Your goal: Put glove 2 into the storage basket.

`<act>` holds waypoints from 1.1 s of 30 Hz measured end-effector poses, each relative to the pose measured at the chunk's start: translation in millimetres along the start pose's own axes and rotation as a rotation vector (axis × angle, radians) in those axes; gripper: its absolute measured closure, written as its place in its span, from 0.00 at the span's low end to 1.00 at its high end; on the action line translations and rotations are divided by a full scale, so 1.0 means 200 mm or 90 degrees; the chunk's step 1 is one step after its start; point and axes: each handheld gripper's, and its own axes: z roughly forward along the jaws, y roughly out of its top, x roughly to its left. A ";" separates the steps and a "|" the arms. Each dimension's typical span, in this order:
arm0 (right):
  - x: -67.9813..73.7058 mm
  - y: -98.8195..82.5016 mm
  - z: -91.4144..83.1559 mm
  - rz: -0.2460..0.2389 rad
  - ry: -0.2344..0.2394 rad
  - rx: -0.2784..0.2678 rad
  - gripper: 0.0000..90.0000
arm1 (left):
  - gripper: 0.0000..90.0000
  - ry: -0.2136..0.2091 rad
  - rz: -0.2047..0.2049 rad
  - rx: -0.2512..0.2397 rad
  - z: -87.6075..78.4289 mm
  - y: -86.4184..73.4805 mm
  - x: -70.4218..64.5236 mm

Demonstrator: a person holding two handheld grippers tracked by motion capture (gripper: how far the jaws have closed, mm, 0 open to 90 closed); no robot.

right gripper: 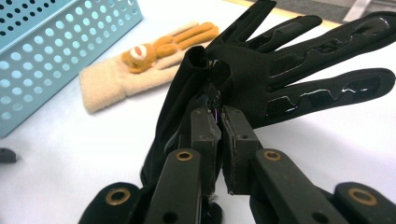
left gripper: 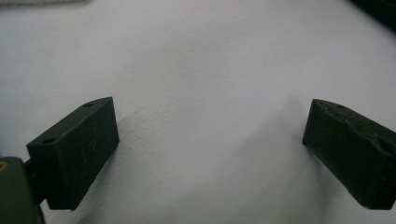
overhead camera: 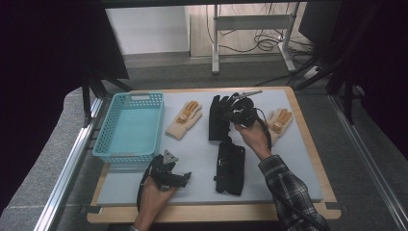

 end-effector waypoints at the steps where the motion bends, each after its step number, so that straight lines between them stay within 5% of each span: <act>1: -0.01 0.00 -0.03 -0.003 -0.003 0.001 0.92 | 0.04 0.000 0.000 0.000 0.00 0.00 0.00; 9: -0.13 -0.04 -0.23 -0.013 -0.035 0.010 0.92 | 0.04 0.001 0.000 0.001 0.00 0.00 0.00; 18: -0.27 -0.16 -0.43 -0.036 -0.113 0.059 0.92 | 0.04 0.001 0.000 0.000 0.00 0.00 0.00; 26: -0.30 -0.21 -0.34 -0.028 -0.115 0.071 0.90 | 0.04 0.001 0.000 0.000 0.00 0.00 0.00; 33: -0.17 -0.12 -0.13 -0.044 -0.085 0.079 0.89 | 0.04 0.001 -0.002 0.000 0.00 0.00 0.00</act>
